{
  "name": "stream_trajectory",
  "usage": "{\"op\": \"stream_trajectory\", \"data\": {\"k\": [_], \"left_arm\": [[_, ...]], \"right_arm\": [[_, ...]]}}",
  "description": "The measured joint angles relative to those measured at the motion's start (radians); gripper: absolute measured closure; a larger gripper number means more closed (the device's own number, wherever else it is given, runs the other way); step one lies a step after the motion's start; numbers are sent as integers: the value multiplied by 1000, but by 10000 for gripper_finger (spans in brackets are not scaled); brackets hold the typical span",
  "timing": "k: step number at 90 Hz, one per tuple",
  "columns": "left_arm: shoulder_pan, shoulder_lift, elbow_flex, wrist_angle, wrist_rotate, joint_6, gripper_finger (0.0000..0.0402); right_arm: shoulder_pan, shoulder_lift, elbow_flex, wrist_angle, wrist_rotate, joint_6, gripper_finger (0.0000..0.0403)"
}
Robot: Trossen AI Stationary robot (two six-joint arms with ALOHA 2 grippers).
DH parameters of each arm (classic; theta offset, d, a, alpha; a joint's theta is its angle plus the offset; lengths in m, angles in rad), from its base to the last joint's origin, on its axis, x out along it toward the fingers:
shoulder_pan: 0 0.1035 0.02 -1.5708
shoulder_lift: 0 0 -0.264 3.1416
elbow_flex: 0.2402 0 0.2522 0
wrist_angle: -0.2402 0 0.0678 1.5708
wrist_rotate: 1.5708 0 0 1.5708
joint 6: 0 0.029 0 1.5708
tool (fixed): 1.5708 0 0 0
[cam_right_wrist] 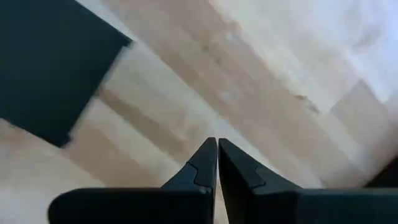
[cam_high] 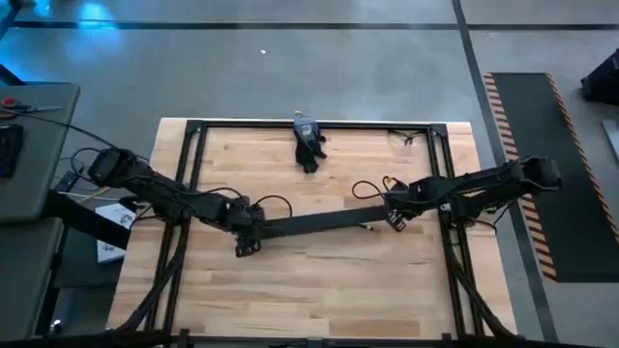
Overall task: Ziptie cables
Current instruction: Close the black cable duct
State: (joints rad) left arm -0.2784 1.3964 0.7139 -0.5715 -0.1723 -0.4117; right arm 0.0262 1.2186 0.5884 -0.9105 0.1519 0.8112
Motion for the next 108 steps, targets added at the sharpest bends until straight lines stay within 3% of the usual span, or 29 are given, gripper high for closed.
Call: {"op": "stream_trajectory", "data": {"k": [35,56,88,108], "left_arm": [[49,6,-5,143,28,56,194],[56,13,2,174,-2,60,192],[57,5,39,54,54,12,128],[48,5,58,-98,55,-20,118]], "right_arm": [[-2,1,-6,283,-60,27,403],[1,0,1,151,-33,78,403],[3,0,1,152,-35,55,403],[3,0,1,156,-31,43,403]]}}
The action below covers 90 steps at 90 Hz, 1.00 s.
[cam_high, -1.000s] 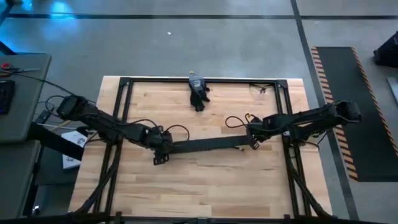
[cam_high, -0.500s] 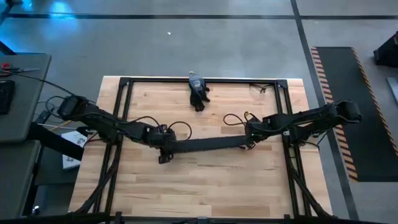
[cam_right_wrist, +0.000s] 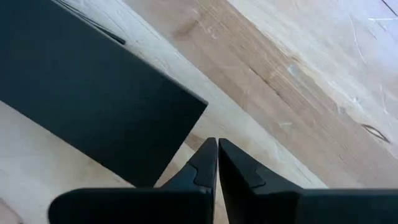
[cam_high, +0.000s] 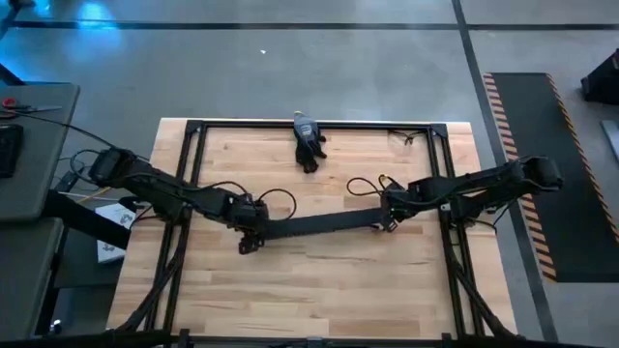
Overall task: Ziptie cables
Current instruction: Close the black cable duct
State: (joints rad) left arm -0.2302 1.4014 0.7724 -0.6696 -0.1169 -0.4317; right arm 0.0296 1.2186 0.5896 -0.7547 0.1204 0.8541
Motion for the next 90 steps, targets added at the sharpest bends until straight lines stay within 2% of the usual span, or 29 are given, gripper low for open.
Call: {"op": "stream_trajectory", "data": {"k": [27,46,58,65,90], "left_arm": [[-65,0,-49,91,-63,-32,122],[-69,0,-82,208,-64,-16,154],[-61,1,-85,239,-69,25,177],[-52,2,-86,268,-66,43,187],[-36,2,-77,251,-88,66,199]], "right_arm": [[-3,0,-43,-12,32,3,403],[-3,0,-52,-4,17,18,403],[-14,1,-31,62,14,-22,403],[-24,2,-30,161,-9,-41,403],[-30,40,-34,165,-18,-58,403]]}}
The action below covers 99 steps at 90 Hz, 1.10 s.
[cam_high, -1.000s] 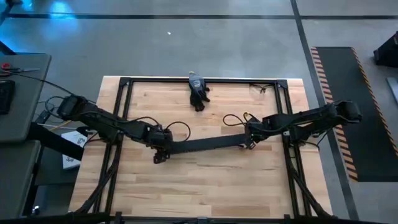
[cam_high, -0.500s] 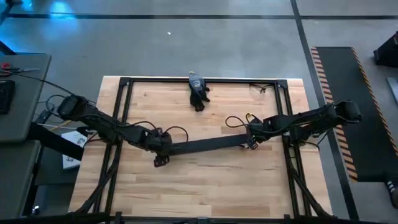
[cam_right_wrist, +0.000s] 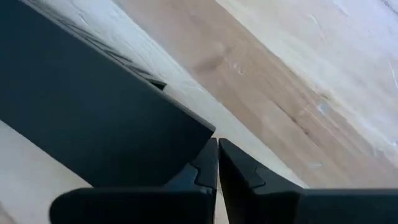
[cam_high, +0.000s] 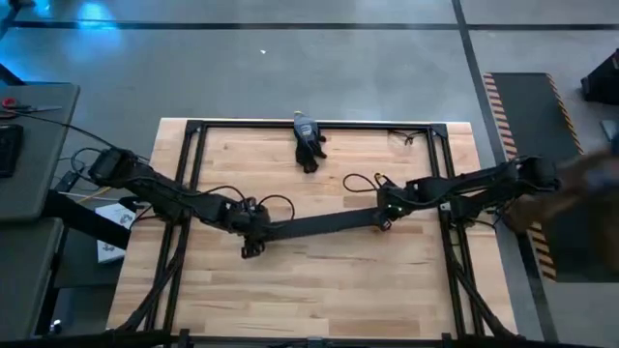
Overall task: Ziptie cables
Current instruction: Close the black cable duct
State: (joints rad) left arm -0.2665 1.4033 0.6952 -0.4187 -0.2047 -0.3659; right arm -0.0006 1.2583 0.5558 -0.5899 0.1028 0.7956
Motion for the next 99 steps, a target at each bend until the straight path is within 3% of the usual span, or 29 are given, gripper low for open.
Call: {"op": "stream_trajectory", "data": {"k": [30,56,83,99], "left_arm": [[5,-2,88,-196,17,0,145],[0,-2,89,-340,42,-74,139],[-49,-2,52,-305,-19,-128,140],[-51,-2,52,-185,-25,-88,158]], "right_arm": [[16,0,4,-20,-9,8,403],[17,1,4,-35,-8,7,403],[5,-2,6,-134,-2,-14,403],[-6,-3,29,-128,-6,-18,403]]}}
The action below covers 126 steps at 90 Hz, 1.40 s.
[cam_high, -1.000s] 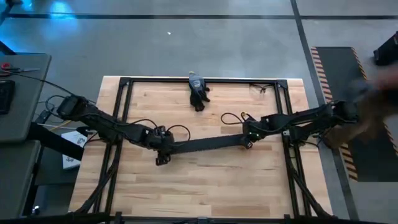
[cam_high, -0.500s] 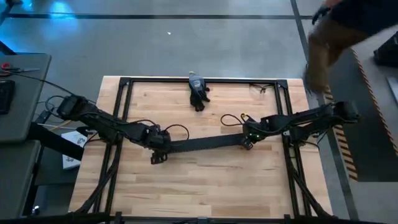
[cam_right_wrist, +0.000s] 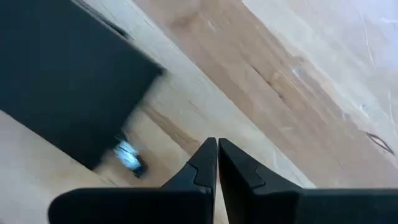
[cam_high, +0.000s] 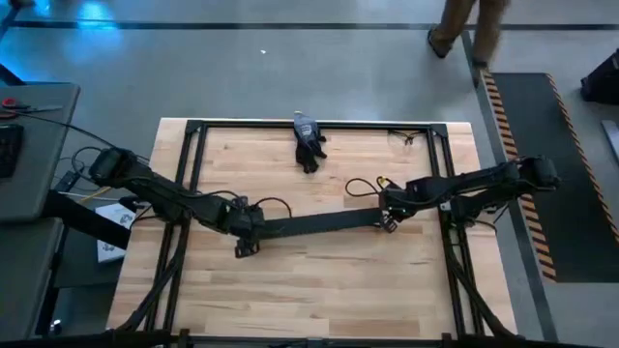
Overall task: Ziptie cables
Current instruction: Close the black cable duct
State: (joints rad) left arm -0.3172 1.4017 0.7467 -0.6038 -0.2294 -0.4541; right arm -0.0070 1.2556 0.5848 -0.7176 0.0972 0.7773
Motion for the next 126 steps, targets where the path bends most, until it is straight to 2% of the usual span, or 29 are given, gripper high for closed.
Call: {"op": "stream_trajectory", "data": {"k": [19,37,48,68,87,108,126], "left_arm": [[20,18,-2,117,8,57,189],[38,38,27,103,-13,72,196],[39,35,68,43,-15,101,188],[38,34,115,-94,17,94,160],[23,34,110,-202,44,65,132],[-1,39,12,-85,23,39,124],[-3,39,3,26,-35,78,124]], "right_arm": [[-1,12,5,112,-33,0,403],[0,26,12,33,-15,17,403],[1,28,12,-32,-16,27,403],[1,28,12,-27,-11,20,403],[1,28,12,-19,0,8,403],[1,28,11,6,0,-2,403],[1,28,10,-9,0,-26,403]]}}
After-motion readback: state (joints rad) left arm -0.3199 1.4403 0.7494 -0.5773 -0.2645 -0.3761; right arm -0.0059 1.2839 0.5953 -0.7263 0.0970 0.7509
